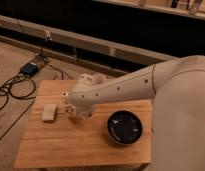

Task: Place the pepper on the white sponge

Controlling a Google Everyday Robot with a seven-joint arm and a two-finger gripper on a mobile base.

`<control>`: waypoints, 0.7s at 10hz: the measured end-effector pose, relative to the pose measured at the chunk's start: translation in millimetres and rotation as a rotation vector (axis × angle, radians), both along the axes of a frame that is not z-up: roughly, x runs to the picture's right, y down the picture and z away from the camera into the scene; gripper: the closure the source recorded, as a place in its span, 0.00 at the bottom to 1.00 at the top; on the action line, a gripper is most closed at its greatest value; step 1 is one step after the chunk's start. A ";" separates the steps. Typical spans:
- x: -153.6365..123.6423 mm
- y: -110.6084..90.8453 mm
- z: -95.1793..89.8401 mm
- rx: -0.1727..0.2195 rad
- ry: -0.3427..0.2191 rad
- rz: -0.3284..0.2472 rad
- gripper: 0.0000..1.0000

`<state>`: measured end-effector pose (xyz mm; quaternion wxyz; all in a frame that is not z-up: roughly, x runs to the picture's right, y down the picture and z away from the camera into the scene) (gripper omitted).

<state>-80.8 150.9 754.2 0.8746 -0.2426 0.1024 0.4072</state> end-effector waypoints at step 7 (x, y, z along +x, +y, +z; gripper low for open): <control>-92.8 50.6 -40.3 -0.004 -0.018 -0.093 1.00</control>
